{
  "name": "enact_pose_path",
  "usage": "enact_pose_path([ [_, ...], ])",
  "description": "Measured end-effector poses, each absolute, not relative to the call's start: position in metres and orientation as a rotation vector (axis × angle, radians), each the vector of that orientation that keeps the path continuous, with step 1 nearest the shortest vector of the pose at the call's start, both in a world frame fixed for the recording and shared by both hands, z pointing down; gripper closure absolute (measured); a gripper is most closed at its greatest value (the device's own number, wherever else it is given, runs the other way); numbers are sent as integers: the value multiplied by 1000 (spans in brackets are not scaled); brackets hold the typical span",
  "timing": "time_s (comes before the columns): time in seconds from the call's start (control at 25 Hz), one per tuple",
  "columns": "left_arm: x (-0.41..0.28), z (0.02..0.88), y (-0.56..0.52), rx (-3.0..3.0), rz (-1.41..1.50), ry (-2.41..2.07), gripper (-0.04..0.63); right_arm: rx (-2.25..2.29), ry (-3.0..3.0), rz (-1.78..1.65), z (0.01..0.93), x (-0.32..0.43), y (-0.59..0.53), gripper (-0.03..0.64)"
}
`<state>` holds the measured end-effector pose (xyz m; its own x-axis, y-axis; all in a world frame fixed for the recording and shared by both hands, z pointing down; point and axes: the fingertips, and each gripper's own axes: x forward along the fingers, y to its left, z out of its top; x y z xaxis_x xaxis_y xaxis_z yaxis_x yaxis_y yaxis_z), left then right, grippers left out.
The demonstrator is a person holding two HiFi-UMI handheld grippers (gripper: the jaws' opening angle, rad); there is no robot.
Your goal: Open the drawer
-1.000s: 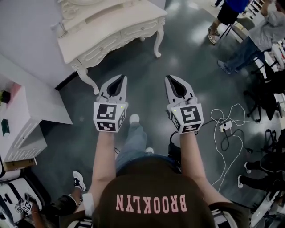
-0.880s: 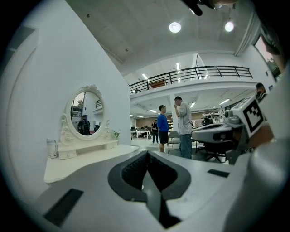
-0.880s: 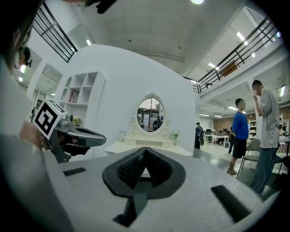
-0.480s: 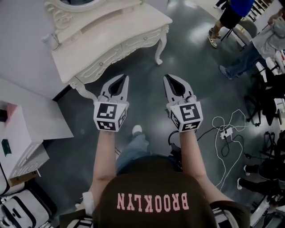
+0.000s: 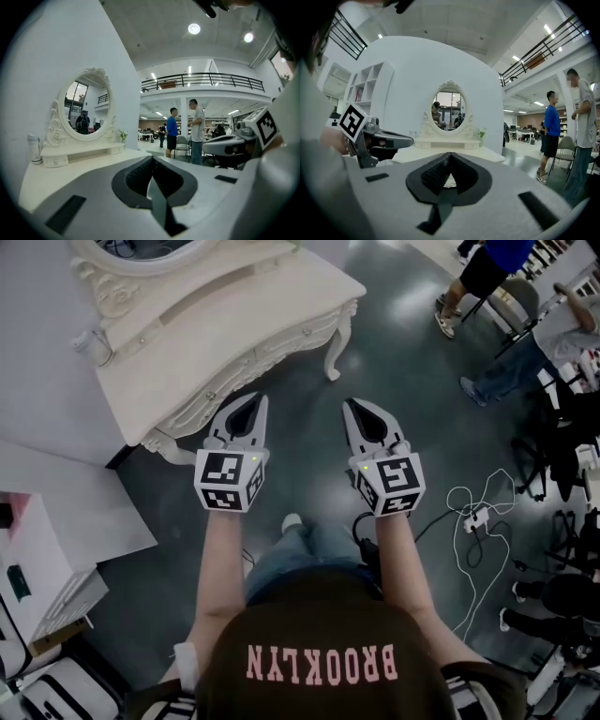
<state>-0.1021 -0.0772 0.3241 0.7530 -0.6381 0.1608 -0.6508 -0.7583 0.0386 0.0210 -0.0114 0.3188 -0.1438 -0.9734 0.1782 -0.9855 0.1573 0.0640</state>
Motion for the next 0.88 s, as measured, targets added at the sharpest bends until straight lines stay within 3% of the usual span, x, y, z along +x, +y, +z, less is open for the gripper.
enact_pose_path([
  [0.88,-41,366,-233,2750,300,-1178,591,1808,-2277,204,373,98,-185,620],
])
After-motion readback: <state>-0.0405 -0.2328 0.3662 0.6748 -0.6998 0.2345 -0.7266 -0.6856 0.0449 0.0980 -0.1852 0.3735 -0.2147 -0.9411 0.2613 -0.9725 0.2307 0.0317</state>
